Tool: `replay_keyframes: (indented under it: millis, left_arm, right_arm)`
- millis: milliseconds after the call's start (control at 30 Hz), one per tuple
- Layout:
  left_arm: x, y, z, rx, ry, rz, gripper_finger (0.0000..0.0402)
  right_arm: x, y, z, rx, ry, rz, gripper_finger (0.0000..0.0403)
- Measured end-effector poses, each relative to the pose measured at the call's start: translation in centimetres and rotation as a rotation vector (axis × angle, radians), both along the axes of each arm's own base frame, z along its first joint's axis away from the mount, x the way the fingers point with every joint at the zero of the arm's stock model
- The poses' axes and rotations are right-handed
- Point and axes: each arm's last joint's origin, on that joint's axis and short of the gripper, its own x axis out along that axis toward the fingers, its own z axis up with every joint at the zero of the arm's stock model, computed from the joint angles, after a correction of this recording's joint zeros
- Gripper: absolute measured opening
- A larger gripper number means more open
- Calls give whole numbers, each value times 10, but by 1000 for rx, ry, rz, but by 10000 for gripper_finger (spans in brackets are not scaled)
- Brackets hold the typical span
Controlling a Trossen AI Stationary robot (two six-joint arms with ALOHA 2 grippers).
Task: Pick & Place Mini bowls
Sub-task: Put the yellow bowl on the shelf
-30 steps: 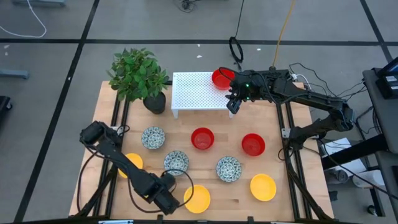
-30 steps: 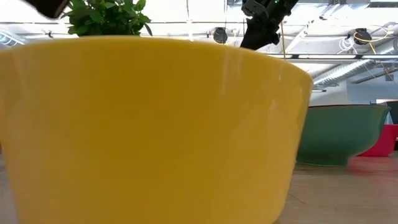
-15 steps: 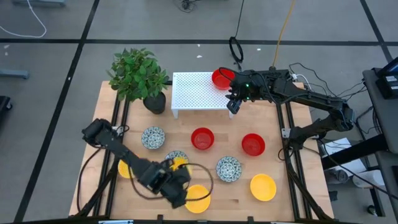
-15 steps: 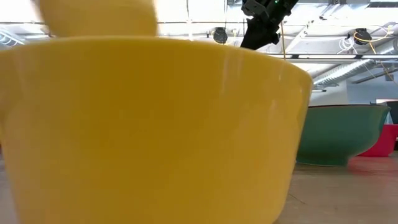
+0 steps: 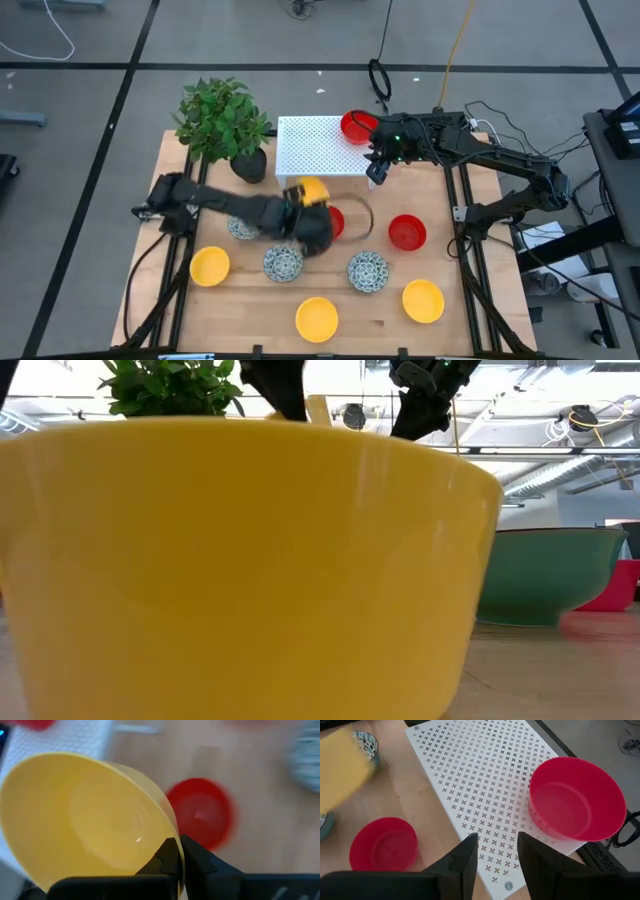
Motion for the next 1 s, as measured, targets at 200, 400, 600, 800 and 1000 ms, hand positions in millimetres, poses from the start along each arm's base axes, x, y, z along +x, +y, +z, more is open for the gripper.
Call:
replay_keyframes:
  millis: [200, 400, 600, 800, 1000]
  left_arm:
    - [3, 74, -1, 37, 67, 105, 18]
    - [-4, 136, -1, 24, 126, 144, 6]
    - [-12, 175, -6, -49, 167, 133, 16]
    - [-17, 190, -6, -58, 182, 133, 10]
    - [-15, 192, -12, -65, 215, 66, 19]
  right_arm:
    - [0, 0, 0, -17, 9, 17, 125]
    - [0, -1, 1, -22, 2, 12, 125]
    - [0, -7, 3, -47, -24, 1, 125]
    - [0, -14, 6, -62, -62, -23, 125]
    - [-1, -19, 8, -69, -78, -41, 125]
